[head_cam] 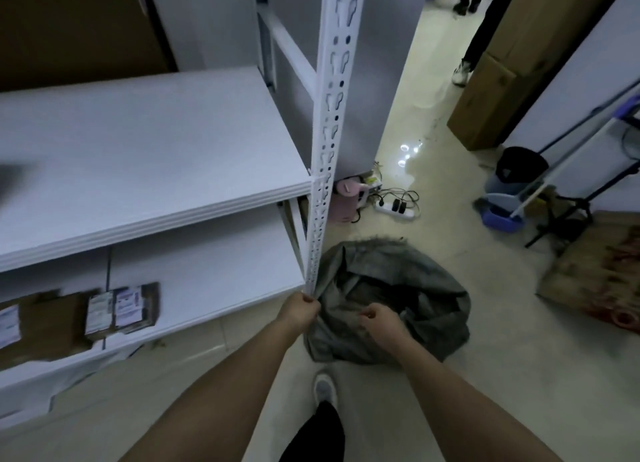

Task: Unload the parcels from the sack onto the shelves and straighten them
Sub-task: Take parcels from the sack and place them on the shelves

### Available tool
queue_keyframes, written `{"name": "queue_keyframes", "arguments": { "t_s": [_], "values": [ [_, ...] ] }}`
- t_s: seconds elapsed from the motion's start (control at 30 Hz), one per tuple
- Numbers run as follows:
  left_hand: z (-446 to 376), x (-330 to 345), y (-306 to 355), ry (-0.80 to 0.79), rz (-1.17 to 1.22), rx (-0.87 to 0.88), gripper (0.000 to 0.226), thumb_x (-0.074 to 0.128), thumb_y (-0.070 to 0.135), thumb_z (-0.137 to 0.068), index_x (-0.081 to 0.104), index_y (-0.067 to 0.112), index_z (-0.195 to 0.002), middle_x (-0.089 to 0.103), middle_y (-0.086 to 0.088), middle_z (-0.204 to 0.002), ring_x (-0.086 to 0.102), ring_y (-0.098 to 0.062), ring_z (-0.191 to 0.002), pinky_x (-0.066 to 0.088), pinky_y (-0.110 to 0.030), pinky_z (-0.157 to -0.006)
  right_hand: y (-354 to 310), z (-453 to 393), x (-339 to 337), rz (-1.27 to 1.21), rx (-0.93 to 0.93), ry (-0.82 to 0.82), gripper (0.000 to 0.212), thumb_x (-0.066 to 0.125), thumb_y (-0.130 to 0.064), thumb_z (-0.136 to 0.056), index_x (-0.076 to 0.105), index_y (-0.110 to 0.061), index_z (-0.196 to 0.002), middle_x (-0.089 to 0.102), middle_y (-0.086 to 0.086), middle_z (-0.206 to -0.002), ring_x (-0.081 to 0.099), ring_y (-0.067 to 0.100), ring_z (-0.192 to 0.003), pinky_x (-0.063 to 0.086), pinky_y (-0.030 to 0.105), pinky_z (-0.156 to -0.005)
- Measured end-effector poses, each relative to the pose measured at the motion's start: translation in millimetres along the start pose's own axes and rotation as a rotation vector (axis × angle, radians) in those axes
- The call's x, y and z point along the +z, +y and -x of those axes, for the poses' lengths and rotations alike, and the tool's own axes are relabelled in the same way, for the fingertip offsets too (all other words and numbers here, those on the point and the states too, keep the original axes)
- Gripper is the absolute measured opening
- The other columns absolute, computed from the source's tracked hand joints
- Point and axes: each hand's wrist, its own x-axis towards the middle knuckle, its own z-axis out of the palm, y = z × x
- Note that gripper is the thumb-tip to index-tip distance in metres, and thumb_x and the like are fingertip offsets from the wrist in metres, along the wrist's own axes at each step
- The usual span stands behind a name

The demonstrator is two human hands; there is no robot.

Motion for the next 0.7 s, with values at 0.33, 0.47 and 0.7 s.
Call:
{"name": "queue_keyframes", "arguments": {
  "t_s": [0.33,0.47,0.7],
  "values": [
    [-101,94,48,-0.169,-0.275,-0.085,0.012,0.050,0.016,-0.091,0.050,0.011,-0.080,0.043,-0.010,-0.070,0.043,-0.019,-0.068,0.026,-0.028,-0.055,70,-92,-82,0.246,0.144,-0.238,0.038,0.050,-0.037,-0.097,0.054,-0.012,-0.125,0.057,0.010,-0.129,0.054,0.029,-0.116,0.044,0.038,-0.098],
    [-131,126,58,-0.190,-0.402,-0.132,0.027,0.053,0.025,-0.089,0.061,0.001,-0.100,0.059,-0.026,-0.097,0.059,-0.035,-0.094,0.046,-0.038,-0.082,103,-120,-103,0.312,0.150,-0.315,0.034,0.047,-0.038,-0.098,0.051,-0.014,-0.122,0.057,0.008,-0.123,0.056,0.027,-0.107,0.042,0.030,-0.079],
    [-176,192,66,-0.178,-0.590,-0.142,0.044,0.057,0.030,-0.088,0.049,0.006,-0.124,0.052,-0.014,-0.132,0.052,-0.030,-0.118,0.043,-0.035,-0.096,157,-191,-129,0.532,0.098,-0.402,0.033,0.043,-0.033,-0.098,0.053,-0.016,-0.124,0.059,0.009,-0.122,0.057,0.026,-0.106,0.041,0.029,-0.081]
  ]
}}
